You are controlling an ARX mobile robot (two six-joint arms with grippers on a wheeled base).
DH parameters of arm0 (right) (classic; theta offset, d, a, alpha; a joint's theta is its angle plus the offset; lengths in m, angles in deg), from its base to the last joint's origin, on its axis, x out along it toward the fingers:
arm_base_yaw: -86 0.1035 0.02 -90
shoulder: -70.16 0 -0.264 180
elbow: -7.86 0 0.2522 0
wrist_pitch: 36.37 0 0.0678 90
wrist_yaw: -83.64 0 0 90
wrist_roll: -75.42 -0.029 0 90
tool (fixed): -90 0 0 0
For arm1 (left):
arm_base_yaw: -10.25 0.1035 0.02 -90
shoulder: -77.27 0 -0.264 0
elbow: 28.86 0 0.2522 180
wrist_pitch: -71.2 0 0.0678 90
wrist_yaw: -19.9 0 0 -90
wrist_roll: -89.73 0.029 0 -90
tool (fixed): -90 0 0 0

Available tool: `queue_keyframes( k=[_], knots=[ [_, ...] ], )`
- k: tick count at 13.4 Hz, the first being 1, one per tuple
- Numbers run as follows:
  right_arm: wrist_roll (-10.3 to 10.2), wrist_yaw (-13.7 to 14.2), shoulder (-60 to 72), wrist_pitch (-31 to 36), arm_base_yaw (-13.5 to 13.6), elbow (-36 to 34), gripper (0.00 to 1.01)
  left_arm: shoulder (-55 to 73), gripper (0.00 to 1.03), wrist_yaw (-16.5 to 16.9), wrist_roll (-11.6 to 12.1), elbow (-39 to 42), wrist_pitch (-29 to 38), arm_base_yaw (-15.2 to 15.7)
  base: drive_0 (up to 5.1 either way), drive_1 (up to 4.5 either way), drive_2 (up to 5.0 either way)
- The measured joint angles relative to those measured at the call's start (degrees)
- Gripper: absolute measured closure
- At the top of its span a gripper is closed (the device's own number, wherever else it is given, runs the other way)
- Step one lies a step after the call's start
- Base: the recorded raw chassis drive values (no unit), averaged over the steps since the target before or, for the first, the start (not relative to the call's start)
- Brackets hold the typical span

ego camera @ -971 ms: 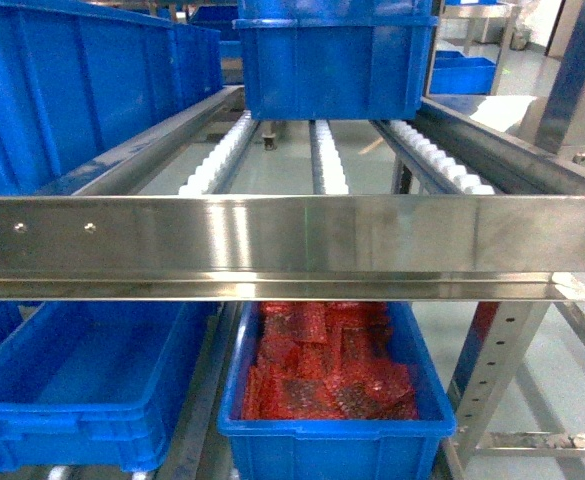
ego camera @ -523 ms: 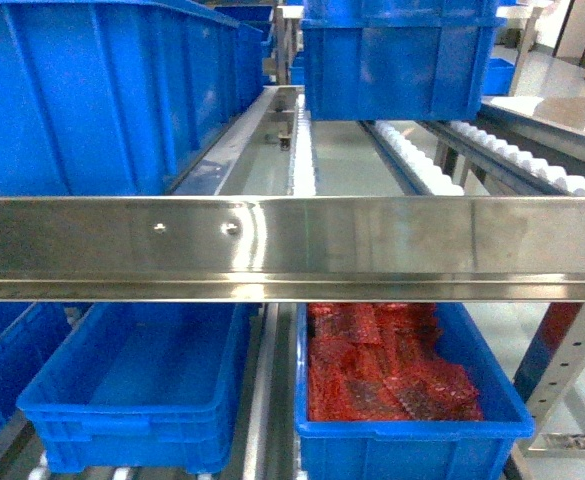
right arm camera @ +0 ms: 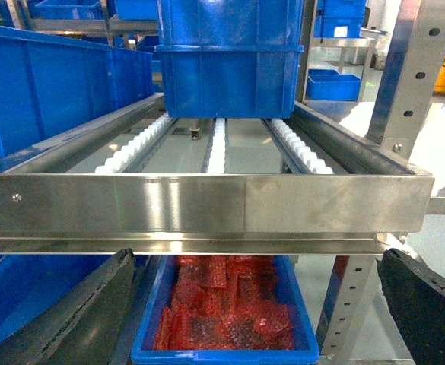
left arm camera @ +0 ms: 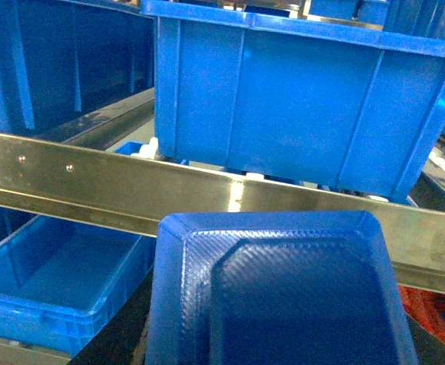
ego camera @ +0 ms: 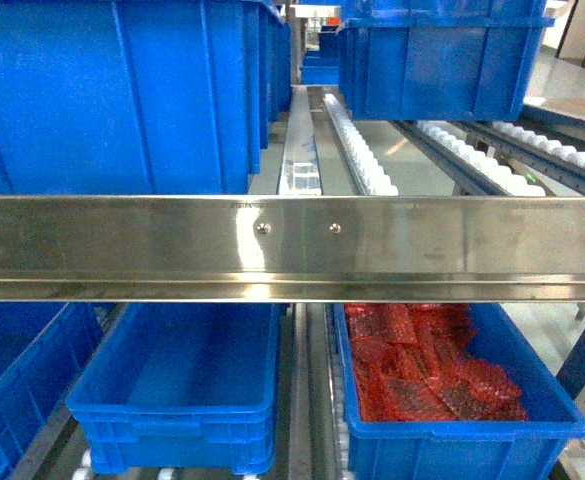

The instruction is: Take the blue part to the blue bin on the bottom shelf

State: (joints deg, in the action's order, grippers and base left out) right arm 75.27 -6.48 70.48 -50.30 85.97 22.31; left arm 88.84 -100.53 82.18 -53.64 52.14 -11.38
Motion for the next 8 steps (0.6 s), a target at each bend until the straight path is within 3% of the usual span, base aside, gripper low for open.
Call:
queue_keyframes(
  k=[8],
  knots=[
    [0.0, 0.07, 0.0, -0.09, 0.02, 0.0, 0.03, 0.0, 0.6, 0.0, 0.0, 0.0, 0.17, 0.09, 0.0, 0.0, 0.0]
  ],
)
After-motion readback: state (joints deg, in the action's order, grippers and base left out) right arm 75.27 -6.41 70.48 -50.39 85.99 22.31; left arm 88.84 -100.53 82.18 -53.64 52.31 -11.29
